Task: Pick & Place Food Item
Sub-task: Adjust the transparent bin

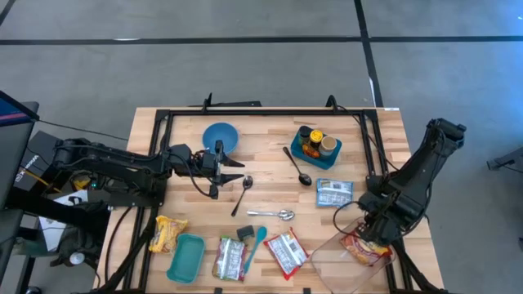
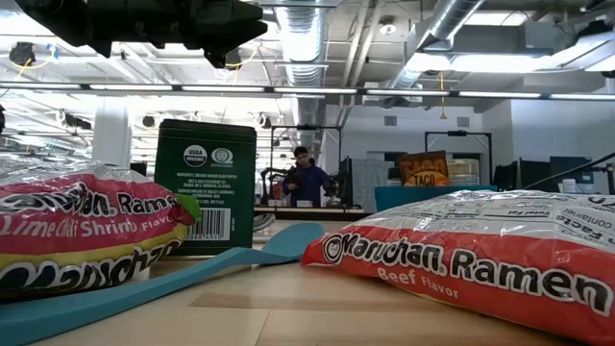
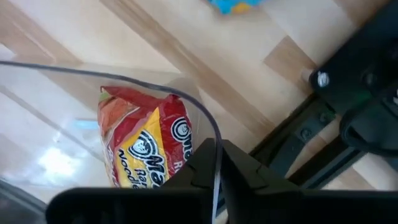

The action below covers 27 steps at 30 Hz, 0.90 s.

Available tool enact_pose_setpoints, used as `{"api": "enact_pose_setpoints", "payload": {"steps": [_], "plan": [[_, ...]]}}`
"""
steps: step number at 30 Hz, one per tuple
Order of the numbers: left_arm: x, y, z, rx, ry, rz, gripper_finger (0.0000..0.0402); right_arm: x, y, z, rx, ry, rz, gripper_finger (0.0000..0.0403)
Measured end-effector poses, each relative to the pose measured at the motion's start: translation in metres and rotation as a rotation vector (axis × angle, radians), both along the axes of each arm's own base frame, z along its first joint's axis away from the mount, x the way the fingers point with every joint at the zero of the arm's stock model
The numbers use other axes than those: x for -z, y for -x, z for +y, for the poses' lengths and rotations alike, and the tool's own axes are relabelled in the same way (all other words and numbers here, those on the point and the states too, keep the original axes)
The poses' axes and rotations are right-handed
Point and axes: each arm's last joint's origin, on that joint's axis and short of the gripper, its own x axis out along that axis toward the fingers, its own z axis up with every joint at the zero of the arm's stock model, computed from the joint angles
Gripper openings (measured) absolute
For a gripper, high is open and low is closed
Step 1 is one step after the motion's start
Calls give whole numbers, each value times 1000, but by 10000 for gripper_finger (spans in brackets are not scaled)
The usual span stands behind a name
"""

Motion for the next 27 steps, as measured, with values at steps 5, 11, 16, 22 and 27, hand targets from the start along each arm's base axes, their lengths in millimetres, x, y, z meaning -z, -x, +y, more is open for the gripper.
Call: {"api": "enact_pose_setpoints", "payload": {"steps": [5,11,16,22,27], "plan": [[0,0,0,0,0,0,136,0,-9,-7,3,23,-34,7],[0,0,0,0,0,1,136,0,-19,-15,12,35,-38,5],[0,0,0,1,0,0,136,0,-22,-21,5,52,-27,5],[0,0,0,4,0,1,136,0,-25,-27,-45,86,-15,4],[0,0,0,4,0,1,136,0,-27,-28,6,74,-26,2]]}}
